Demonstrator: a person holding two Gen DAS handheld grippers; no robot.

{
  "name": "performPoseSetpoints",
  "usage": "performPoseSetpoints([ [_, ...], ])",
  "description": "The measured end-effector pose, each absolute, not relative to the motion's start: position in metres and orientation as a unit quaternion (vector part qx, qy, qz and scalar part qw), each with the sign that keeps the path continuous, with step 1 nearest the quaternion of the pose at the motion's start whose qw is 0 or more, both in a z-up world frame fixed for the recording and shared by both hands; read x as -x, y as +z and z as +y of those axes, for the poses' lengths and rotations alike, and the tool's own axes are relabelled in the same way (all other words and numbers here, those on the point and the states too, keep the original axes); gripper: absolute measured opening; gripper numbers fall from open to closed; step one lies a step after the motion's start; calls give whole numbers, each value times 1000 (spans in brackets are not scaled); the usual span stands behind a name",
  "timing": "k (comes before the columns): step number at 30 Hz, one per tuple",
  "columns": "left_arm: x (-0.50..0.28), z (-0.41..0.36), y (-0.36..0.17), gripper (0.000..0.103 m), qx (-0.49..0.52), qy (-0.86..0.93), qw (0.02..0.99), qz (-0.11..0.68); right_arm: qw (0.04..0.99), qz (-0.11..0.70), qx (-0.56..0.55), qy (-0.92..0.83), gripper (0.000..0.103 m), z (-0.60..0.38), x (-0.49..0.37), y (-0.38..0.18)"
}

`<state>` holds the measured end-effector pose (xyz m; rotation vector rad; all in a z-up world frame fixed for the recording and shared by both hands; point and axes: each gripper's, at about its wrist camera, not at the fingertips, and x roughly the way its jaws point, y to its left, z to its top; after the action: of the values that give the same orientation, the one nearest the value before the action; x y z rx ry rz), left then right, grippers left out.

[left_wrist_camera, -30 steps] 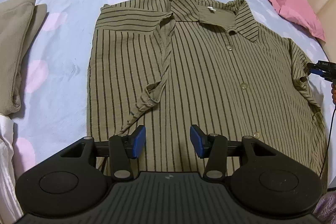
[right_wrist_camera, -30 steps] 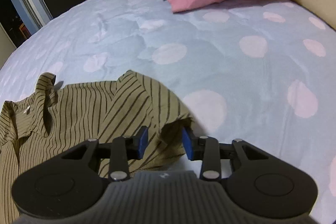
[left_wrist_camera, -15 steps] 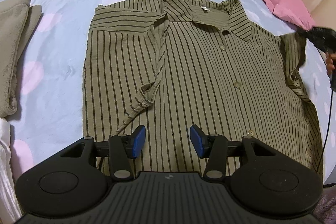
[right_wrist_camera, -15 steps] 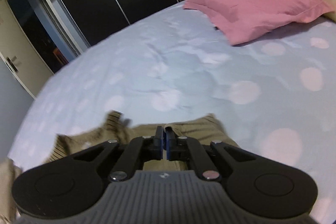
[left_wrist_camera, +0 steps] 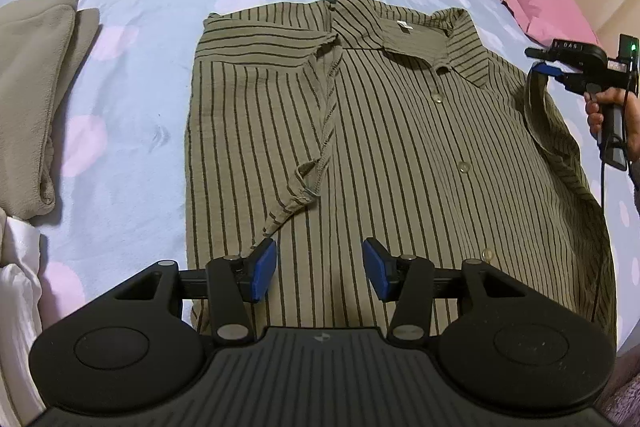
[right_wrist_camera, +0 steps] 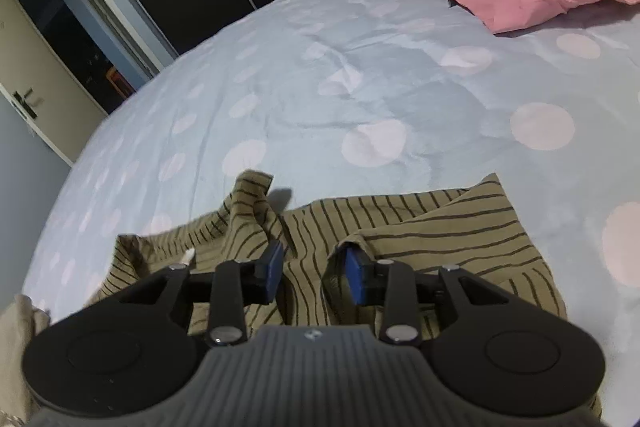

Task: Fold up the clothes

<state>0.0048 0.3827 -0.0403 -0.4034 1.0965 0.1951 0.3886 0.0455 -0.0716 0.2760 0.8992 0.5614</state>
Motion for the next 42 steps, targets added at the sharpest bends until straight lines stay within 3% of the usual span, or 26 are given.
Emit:
performPoseSetpoints([
  [3, -5, 379, -41, 46, 184, 88, 829, 520, 842, 435, -159, 277, 42, 40, -389, -70],
  [6, -5, 376, -42, 47, 178, 86, 829, 523, 824, 450, -182, 292, 55, 41, -389, -70],
  [9, -5, 375, -42, 47, 177, 89, 830, 522, 828, 442, -177, 296, 59, 44, -385, -64],
  [15, -7, 376, -42, 47, 175, 91, 829, 523, 788, 465, -227, 334, 85, 41, -384, -61],
  [23, -8, 373, -42, 47, 171, 86, 829, 525, 795, 506, -167, 291, 86, 53, -379, -68],
  [26, -8, 374, -43, 47, 172, 90, 828, 526, 819, 492, -125, 269, 82, 56, -376, -66],
  [30, -8, 373, -44, 47, 169, 88, 828, 527, 842, 480, -72, 235, 44, 51, -380, -72],
  [34, -8, 373, -43, 47, 166, 86, 828, 528, 845, 495, -29, 202, 32, 34, -387, -87],
  [42, -11, 370, -43, 47, 164, 78, 829, 529, 847, 493, 46, 194, 31, -2, -373, -83],
])
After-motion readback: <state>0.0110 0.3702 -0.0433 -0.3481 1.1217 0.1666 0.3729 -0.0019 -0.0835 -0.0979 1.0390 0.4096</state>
